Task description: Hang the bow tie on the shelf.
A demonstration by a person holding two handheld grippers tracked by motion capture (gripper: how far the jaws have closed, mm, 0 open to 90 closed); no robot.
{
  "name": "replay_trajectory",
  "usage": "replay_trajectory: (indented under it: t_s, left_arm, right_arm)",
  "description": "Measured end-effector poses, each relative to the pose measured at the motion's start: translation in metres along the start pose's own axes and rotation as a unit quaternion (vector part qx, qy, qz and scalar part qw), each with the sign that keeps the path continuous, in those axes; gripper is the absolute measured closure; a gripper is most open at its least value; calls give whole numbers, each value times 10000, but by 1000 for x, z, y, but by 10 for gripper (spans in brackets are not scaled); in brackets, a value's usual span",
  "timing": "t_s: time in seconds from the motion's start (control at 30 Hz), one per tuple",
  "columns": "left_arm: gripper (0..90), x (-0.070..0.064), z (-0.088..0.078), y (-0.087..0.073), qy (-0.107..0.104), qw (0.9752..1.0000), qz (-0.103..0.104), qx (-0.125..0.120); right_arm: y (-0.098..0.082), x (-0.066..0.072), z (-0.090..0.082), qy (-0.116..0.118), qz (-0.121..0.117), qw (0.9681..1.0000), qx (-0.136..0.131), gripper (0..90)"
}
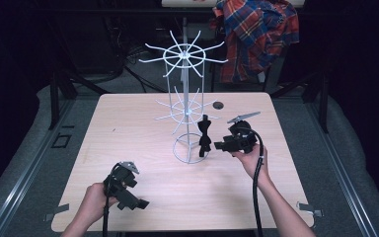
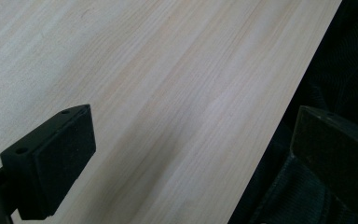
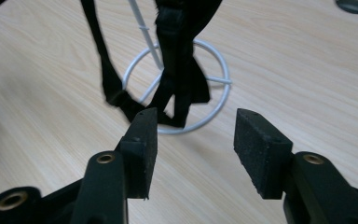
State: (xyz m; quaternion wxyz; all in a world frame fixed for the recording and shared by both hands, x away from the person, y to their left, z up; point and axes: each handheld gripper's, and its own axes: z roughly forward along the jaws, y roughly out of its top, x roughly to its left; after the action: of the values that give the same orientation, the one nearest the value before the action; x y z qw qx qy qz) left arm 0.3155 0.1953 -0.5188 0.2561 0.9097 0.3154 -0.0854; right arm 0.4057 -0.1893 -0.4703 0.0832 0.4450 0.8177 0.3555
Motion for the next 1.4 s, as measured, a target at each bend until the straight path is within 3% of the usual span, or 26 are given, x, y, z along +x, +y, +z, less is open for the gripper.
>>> replay_trajectory:
  t_s: [0.37,0.57,0.8,1.0,1.2,1.3,1.4]
  left_arm:
    - [1,-1,0,0,16,10000,2,-7]
    - [1,-1,1,1,14,10000,8,20]
    - [1,0,1,2,-2,10000,12,52]
    - [1,0,2,2,-6,10000,1,53]
    - [2,-1,3,2,0,10000,3,56]
    - [1,-1,2,2,36,10000,16,48]
    - [1,-1,2,3,38,10000,12,53]
  right_arm:
    - [-9,1,-31,-519,-188,9985,22,348]
    - [-20,-4,-45,-628,-225,9978,63,293]
    - [-23,-6,-50,-701,-214,9973,60,186]
    - [-29,-2,-55,-832,-362,9956,249,142]
    - [-47,-6,-59,-829,-280,9950,475,114]
    - [-58,-9,-59,-705,-317,9944,725,93]
    - [-71,-7,-55,-674,-428,9910,1076,68]
